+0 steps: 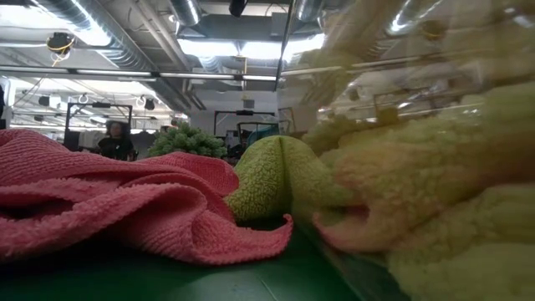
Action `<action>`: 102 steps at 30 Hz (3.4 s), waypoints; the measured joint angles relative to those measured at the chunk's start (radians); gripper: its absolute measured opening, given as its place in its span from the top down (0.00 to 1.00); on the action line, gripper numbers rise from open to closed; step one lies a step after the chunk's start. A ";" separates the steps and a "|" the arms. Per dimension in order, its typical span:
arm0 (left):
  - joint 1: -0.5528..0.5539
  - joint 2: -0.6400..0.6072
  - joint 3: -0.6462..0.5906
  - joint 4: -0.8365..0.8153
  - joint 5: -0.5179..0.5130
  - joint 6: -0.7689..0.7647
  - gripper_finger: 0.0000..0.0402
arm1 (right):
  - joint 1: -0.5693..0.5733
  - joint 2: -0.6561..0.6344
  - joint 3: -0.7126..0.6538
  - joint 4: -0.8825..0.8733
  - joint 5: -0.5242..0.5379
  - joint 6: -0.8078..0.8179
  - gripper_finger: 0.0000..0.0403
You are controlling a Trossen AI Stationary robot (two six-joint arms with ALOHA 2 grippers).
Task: Sort microfiber towel by color & place in baskets
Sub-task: Put the green microfiber towel into the top transparent bin
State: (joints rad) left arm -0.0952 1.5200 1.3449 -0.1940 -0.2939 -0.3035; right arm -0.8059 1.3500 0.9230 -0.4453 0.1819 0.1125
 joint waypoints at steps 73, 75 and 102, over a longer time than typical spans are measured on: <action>-0.031 -0.005 0.000 -0.067 0.026 0.071 0.94 | 0.341 0.027 0.123 -0.807 0.167 0.288 0.66; -0.031 -0.005 0.000 -0.067 0.026 0.071 0.94 | 0.341 0.027 0.124 -0.801 0.169 0.256 0.77; -0.032 -0.004 0.000 -0.067 0.026 0.071 0.94 | -0.019 0.070 0.194 -0.583 0.196 0.117 0.98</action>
State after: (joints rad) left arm -0.1272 1.5158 1.3449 -0.2613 -0.2680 -0.2325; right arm -0.8251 1.4205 1.1172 -1.0287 0.3780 0.2295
